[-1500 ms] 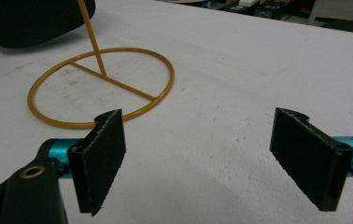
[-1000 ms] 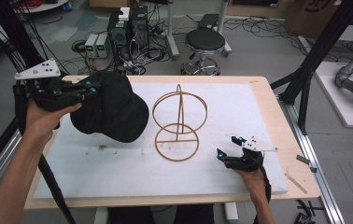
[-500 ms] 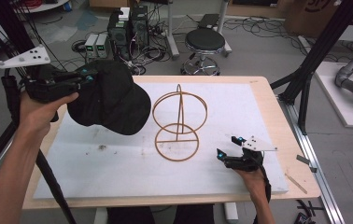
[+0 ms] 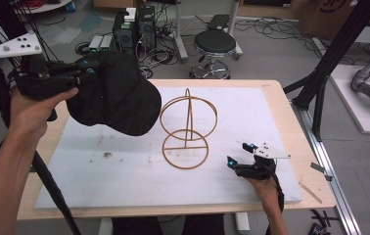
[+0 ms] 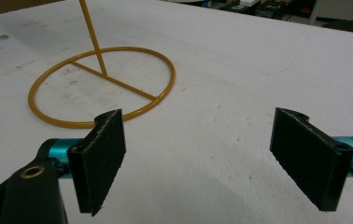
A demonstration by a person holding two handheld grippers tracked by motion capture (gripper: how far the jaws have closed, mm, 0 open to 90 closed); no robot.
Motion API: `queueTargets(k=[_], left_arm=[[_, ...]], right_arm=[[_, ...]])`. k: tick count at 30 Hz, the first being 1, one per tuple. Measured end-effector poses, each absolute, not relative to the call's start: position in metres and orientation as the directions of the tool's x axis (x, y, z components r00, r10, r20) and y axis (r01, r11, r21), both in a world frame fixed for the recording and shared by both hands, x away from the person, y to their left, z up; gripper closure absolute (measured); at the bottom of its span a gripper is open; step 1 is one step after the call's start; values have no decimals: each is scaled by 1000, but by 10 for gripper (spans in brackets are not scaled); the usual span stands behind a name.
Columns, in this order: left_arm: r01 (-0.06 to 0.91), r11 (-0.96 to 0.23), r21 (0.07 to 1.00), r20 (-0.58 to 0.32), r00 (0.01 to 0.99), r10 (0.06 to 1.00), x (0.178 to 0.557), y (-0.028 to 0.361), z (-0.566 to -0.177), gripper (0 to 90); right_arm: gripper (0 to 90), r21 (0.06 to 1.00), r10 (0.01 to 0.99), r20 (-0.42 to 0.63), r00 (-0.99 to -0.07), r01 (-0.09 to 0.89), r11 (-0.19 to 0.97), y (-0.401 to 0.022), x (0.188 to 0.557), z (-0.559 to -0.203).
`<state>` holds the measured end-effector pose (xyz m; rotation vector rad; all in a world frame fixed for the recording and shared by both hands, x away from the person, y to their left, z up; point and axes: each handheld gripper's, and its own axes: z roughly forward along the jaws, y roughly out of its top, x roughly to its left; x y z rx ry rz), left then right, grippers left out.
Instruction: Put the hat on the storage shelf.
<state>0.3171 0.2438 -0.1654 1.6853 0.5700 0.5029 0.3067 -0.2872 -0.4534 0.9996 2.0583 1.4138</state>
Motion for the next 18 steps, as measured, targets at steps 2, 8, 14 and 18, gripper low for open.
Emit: queueTargets(k=[2,8,14,18], left_arm=[[88,-154,984,27,785,618,315,243,-160,868],[60,-154,986,48,787,615,307,241,-141,868],[42,-139,989,50,798,601,301,237,-128,868],[22,-138,990,64,804,591,296,232,-117,868]], right_arm=[[185,926,770,36,-637,310,213,-287,307,-453],[185,926,770,36,-637,311,213,-287,307,-453],[185,928,770,31,-638,305,216,-287,307,-453],[185,926,768,29,-640,306,220,-287,307,-453]])
